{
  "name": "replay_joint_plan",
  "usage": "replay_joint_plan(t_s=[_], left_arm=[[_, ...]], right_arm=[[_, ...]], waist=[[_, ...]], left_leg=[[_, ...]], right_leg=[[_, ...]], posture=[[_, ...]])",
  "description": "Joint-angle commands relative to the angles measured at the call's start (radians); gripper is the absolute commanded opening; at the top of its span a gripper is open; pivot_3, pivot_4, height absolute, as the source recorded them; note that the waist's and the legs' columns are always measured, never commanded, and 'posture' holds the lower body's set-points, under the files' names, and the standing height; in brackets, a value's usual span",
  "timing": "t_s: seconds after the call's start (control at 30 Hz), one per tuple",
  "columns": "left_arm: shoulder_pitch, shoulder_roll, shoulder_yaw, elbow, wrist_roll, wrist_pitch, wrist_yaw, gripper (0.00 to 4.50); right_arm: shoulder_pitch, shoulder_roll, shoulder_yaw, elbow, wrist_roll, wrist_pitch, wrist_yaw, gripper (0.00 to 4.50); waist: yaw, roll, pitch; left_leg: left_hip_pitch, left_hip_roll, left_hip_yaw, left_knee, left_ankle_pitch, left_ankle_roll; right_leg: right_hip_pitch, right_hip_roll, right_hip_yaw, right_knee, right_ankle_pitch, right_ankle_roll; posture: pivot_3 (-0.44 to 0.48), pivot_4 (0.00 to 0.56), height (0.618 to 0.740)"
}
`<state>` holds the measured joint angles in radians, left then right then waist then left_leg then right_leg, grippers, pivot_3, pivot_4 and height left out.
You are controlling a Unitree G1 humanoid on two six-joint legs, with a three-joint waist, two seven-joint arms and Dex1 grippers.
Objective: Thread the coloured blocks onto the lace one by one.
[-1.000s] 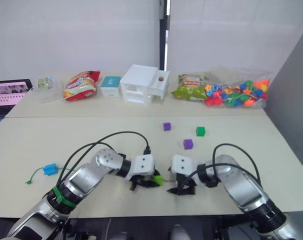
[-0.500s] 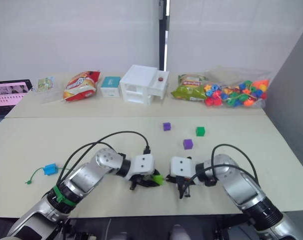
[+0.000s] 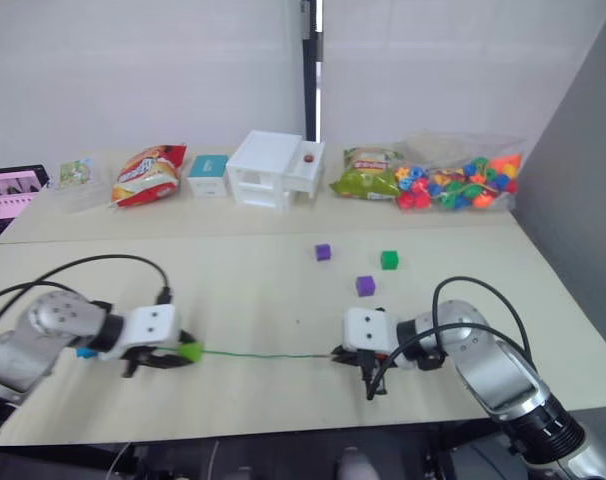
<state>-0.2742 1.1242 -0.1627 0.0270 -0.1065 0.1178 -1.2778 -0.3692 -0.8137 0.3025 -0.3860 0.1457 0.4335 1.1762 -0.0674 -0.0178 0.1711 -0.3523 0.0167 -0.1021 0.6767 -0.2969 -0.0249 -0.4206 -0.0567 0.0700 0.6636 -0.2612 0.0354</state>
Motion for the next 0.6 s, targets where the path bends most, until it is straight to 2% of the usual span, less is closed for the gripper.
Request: replay_joint_plan(t_s=[0.03, 0.27, 0.37, 0.43, 0.5, 0.53, 0.57, 0.6], left_arm=[[0.076, 0.118, 0.05, 0.184, 0.066, -0.128, -0.032, 1.32], [0.075, 0.131, 0.095, 0.339, 0.088, -0.259, 0.012, 1.32], [0.053, 0.098, 0.115, 0.36, 0.059, -0.279, 0.024, 1.32], [0.04, 0.073, 0.138, 0.304, -0.03, -0.185, -0.031, 2.36], [0.027, 0.057, 0.163, 0.245, -0.074, -0.132, -0.043, 2.95], [0.021, 0.053, 0.173, 0.217, -0.089, -0.109, -0.043, 3.06], [0.018, 0.054, 0.183, 0.182, -0.108, -0.078, -0.051, 3.62], [0.015, 0.053, 0.192, 0.147, -0.129, -0.042, -0.061, 3.87]], right_arm=[[0.008, -0.015, -0.038, -0.041, 0.028, 0.011, -0.005, 0.0], [0.003, -0.022, -0.03, -0.028, 0.032, 0.009, -0.003, 0.0], [-0.014, -0.01, -0.016, -0.019, 0.03, 0.008, -0.002, 0.0], [-0.031, 0.001, -0.008, -0.014, 0.029, 0.013, -0.004, 0.0], [-0.039, 0.005, -0.003, -0.009, 0.024, 0.013, -0.006, 0.0], [-0.041, 0.006, 0.0, -0.008, 0.021, 0.013, -0.006, 0.0], [-0.045, 0.007, 0.003, -0.007, 0.018, 0.016, -0.007, 0.0], [-0.051, 0.008, 0.009, -0.005, 0.013, 0.022, -0.009, 0.0]], waist=[[-0.002, 0.0, 0.0], [0.0, 0.002, 0.001], [0.0, 0.003, 0.001], [0.0, 0.003, 0.002], [0.001, 0.003, 0.002], [0.006, 0.003, 0.002], [0.009, 0.001, 0.003], [0.01, -0.001, 0.004]], left_leg=[[0.0, 0.0, 0.0, 0.0, 0.0, 0.0], [0.0, 0.0, 0.001, -0.001, 0.0, 0.0], [0.0, 0.0, 0.001, -0.001, 0.0, 0.0], [0.0, 0.0, 0.001, -0.001, 0.0, 0.0], [-0.001, 0.0, 0.001, 0.0, 0.0, 0.0], [-0.001, 0.0, 0.001, 0.0, 0.0, 0.0], [-0.002, -0.001, 0.001, 0.0, 0.0, 0.0], [-0.003, -0.001, 0.0, 0.001, 0.0, 0.0]], right_leg=[[0.0, 0.0, 0.0, 0.0, 0.0, 0.0], [-0.001, 0.0, 0.0, 0.0, 0.0, 0.0], [-0.001, 0.0, 0.0, 0.001, 0.0, 0.0], [-0.001, 0.0, 0.0, 0.001, 0.0, 0.0], [-0.001, 0.0, 0.0, 0.001, 0.0, 0.0], [-0.001, -0.001, 0.0, 0.001, 0.0, 0.0], [-0.001, -0.001, 0.0, 0.001, 0.0, 0.0], [-0.001, -0.001, -0.001, 0.001, 0.0, 0.0]], posture=[[0.0, 0.15, 0.74], [0.0, 0.15, 0.74], [0.0, 0.15, 0.74], [0.0, 0.15, 0.74], [0.0, 0.15, 0.74], [0.0, 0.15, 0.74], [0.0, 0.15, 0.74], [0.0, 0.15, 0.74]])
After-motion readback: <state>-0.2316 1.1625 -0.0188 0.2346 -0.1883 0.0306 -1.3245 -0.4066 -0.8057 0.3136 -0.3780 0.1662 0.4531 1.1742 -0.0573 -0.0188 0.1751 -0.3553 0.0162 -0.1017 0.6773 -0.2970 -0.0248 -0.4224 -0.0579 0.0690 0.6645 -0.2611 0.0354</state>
